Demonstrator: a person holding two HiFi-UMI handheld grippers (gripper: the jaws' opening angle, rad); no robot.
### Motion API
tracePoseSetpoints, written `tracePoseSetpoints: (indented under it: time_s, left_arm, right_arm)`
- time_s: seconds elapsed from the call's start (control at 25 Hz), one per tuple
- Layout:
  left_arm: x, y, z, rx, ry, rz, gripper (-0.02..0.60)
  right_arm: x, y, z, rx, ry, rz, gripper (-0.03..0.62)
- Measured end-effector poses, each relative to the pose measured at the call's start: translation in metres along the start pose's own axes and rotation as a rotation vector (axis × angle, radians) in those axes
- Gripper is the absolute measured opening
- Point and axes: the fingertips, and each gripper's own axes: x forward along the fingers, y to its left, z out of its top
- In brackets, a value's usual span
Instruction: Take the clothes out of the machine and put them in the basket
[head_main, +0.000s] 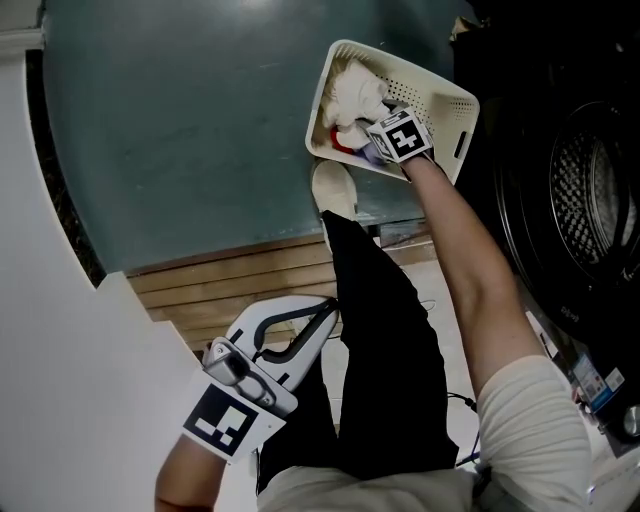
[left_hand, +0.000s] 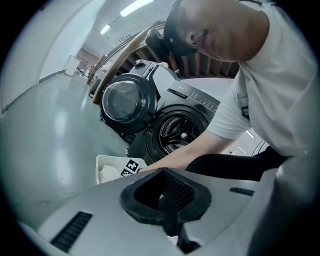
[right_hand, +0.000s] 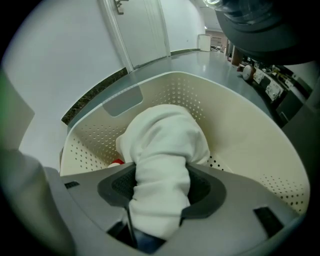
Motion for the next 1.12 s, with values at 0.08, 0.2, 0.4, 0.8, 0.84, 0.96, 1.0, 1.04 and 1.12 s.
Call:
tracePoseSetpoints:
  time_s: [0.08,0.2,0.4,0.8,0.84,0.96,1.0,1.04,1.12]
  left_arm:
    - [-0.002,-0.001,0.001,0.001,-0.003,-0.003,-0.002]
    - [-0.007,-0.005,0.0,-0.001,-0.007,0.003,-0.002]
    - [-0.018,-0.024,0.004,0.017,-0.014,-0.006,-0.002]
    - [-0.054,-0.086,0.025,0.106,-0.062,-0.016,-0.002]
    - [-0.058,-0.094,0.027,0.111,-0.067,-0.015,-0.003]
    - [-0.073,-0.12,0.035,0.14,-0.091,-0.014,-0.003]
    - [-0.078,-0.129,0.037,0.157,-0.099,-0.015,-0.002]
    - [-0.083,-0.136,0.039,0.169,-0.107,-0.014,-0.002]
    - [-0.094,-0.152,0.042,0.178,-0.12,-0.011,-0.003]
  right_arm:
    - [-0.004,-0.003,0.0,0.0,0.003,-0.008,0.246]
    - [-0.017,-0.002,0.002,0.012,-0.013,-0.011,0.267]
    - [-0.05,-0.002,0.006,0.025,-0.035,-0.038,0.282]
    - [-0.148,0.028,0.034,0.028,-0.149,-0.07,0.299]
    - [-0.16,0.034,0.035,0.031,-0.166,-0.073,0.299]
    - [-0.197,0.052,0.036,0.039,-0.21,-0.08,0.299]
    - [-0.209,0.058,0.038,0.046,-0.23,-0.083,0.299]
    - [-0.222,0.063,0.04,0.059,-0.254,-0.083,0.298]
    - [-0.25,0.076,0.043,0.092,-0.305,-0.08,0.296]
